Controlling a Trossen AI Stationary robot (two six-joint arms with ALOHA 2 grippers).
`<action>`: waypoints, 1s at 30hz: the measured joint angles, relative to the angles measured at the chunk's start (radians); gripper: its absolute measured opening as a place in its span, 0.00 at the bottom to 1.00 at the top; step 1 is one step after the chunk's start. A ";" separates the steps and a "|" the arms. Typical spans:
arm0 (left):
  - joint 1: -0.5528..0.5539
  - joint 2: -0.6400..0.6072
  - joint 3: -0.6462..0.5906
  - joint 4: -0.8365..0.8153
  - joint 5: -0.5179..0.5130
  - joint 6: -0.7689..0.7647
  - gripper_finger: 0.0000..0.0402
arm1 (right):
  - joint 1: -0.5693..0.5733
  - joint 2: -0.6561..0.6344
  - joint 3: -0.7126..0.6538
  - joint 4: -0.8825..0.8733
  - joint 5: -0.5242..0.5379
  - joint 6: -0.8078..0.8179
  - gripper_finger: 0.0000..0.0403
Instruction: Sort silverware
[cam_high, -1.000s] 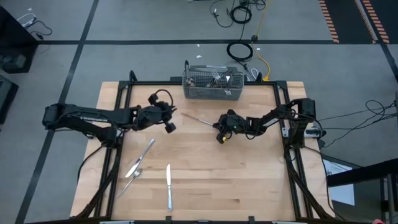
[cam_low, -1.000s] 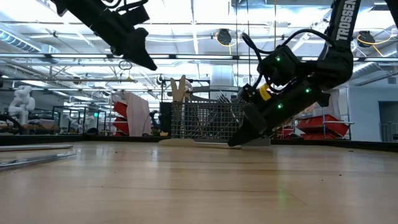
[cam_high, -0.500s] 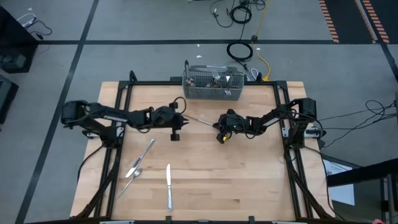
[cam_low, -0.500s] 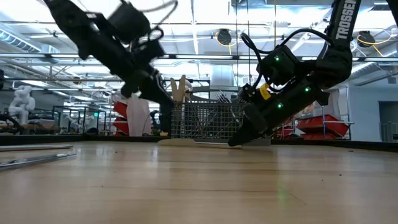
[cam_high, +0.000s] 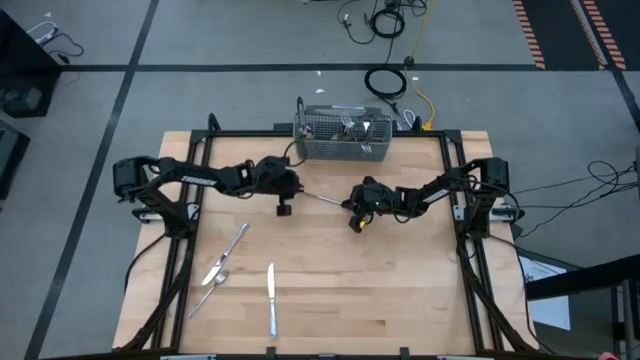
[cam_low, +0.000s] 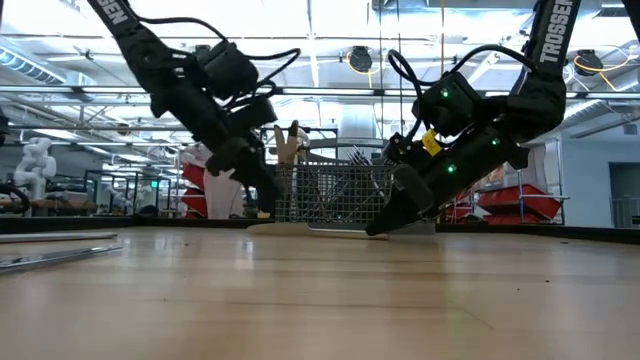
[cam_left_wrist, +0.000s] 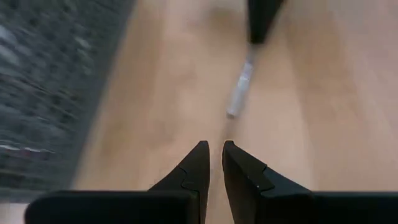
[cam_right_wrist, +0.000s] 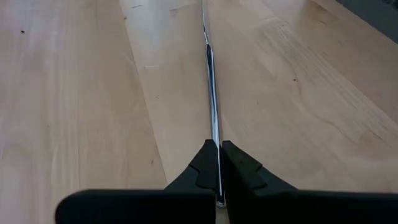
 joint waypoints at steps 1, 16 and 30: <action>0.003 0.000 0.002 0.018 -0.035 0.037 0.14 | 0.000 0.000 0.000 0.000 0.000 0.000 0.00; -0.016 0.000 0.011 0.052 -0.054 0.025 0.14 | 0.000 0.000 0.000 0.002 0.001 0.000 0.00; 0.077 0.014 0.117 -0.236 0.215 0.081 0.14 | -0.002 0.000 0.000 0.004 -0.024 -0.008 0.00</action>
